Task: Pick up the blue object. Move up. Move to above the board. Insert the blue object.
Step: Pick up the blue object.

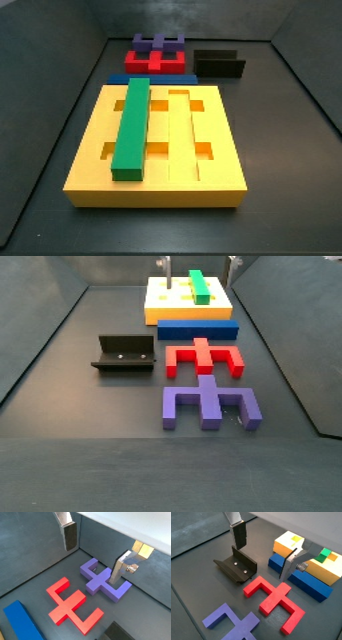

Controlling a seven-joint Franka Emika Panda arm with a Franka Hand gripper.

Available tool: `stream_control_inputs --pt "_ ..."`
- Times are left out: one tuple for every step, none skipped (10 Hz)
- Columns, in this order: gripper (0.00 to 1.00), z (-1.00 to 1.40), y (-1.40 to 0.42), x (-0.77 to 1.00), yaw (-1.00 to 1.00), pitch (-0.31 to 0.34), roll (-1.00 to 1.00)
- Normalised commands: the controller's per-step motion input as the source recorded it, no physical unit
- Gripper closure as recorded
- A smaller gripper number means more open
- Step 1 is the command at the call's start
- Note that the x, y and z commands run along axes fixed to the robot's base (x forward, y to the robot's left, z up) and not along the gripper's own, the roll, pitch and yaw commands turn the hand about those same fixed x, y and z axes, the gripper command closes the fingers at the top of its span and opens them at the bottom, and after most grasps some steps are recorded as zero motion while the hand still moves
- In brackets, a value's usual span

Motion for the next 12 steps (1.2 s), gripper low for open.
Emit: stream_control_inputs --pt "0.0 0.0 0.0 0.03 -0.04 0.0 0.0" --pt "0.0 -0.04 0.0 0.0 -0.23 -0.063 -0.15" --pt "0.0 -0.05 -0.03 0.0 -0.35 -0.066 -0.14" --pt "0.0 -0.04 -0.08 0.02 -0.44 -0.071 -0.14" --pt "0.0 -0.08 -0.15 0.0 -0.55 -0.117 -0.15" --pt "0.0 -0.08 -0.26 0.0 -0.64 -0.131 -0.16" --pt "0.0 -0.11 -0.27 -0.02 -0.73 -0.231 -0.2" --pt "0.0 -0.07 -0.15 -0.01 -0.79 -0.243 -0.25" --pt "0.0 -0.15 -0.11 -0.07 -0.81 -0.294 -0.26" --pt "0.0 -0.23 -0.2 -0.06 -0.81 -0.291 -0.18" --pt "0.0 -0.22 -0.22 -0.01 -0.86 -0.233 -0.11" --pt "0.0 -0.25 -0.27 0.0 -0.88 -0.167 -0.03"
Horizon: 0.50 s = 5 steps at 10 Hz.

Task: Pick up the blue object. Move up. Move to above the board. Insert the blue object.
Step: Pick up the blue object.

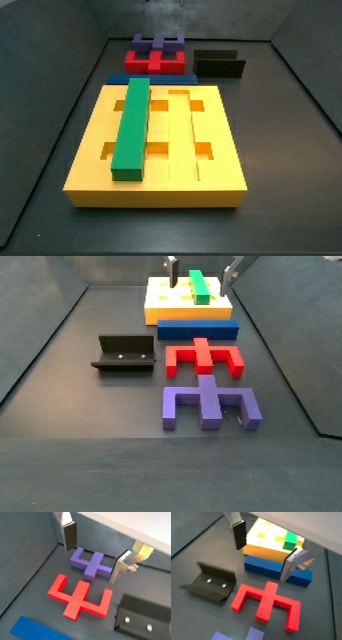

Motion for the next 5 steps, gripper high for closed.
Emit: stream_control_inputs --pt "0.0 -0.29 -0.29 0.0 -0.89 -0.12 0.0" --pt "0.0 -0.29 -0.31 0.0 -0.9 -0.053 0.0" --pt "0.0 -0.22 -0.41 0.0 -0.85 -0.004 0.0" --pt "0.0 -0.19 -0.44 0.0 -0.84 0.0 0.0" --pt "0.0 -0.19 -0.44 0.0 -0.84 0.0 0.0"
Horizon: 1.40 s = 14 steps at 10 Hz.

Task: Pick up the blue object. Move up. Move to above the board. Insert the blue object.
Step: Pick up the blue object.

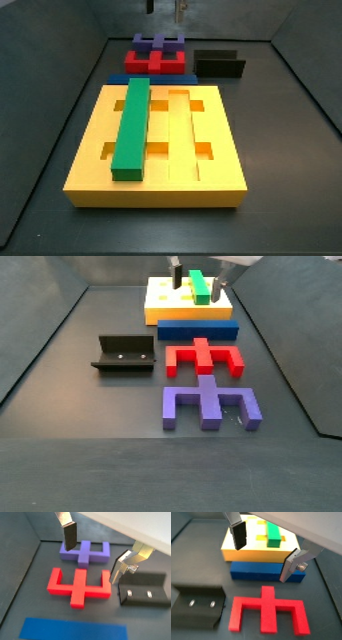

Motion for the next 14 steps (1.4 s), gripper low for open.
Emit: stream_control_inputs --pt "0.0 -0.19 -0.44 0.0 -0.84 0.0 0.0" --pt "0.0 -0.19 -0.44 0.0 -0.84 0.0 0.0" --pt "0.0 -0.21 -0.43 0.01 -0.84 0.0 0.01" --pt "0.0 -0.21 -0.43 0.01 -0.84 0.0 0.01" --pt "0.0 -0.21 -0.43 0.01 -0.84 -0.003 0.01" --pt "0.0 -0.39 -0.45 0.06 -0.79 -0.066 0.07" --pt "0.0 -0.6 -0.51 0.06 -0.73 -0.077 0.1" --pt "0.0 -0.61 -0.2 0.03 -0.59 -0.061 0.06" --pt "0.0 -0.71 -0.1 0.0 -0.43 -0.026 0.07" --pt "0.0 -0.65 -0.11 0.0 -0.59 0.0 0.04" --pt "0.0 -0.43 0.0 -0.11 -0.62 0.0 0.01" --pt "0.0 -0.27 0.0 -0.27 -0.5 0.0 0.0" --pt "0.0 -0.24 0.0 -0.23 -0.49 -0.037 -0.09" --pt "0.0 -0.22 0.01 -0.12 -0.49 -0.059 -0.16"
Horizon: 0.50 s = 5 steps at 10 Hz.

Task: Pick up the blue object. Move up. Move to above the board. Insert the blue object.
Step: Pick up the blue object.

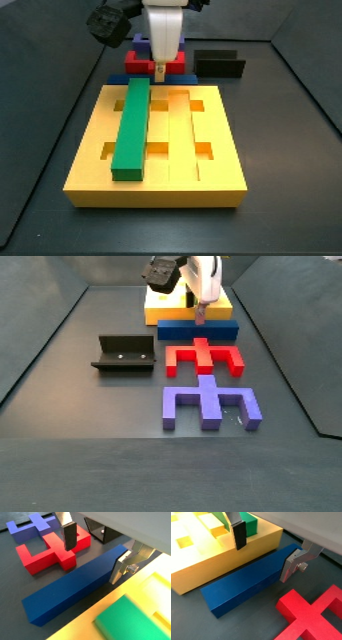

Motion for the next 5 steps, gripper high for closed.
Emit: stream_control_inputs --pt "0.0 -0.12 0.08 -0.13 -0.44 -0.08 -0.18" --pt "0.0 -0.1 0.03 -0.09 -0.26 -0.07 -0.11" --pt "0.0 -0.11 0.05 -0.15 -0.1 -0.064 0.0" --pt "0.0 -0.13 0.07 -0.16 -0.01 -0.056 0.0" --pt "0.0 -0.2 0.08 -0.2 -0.01 -0.087 0.0"
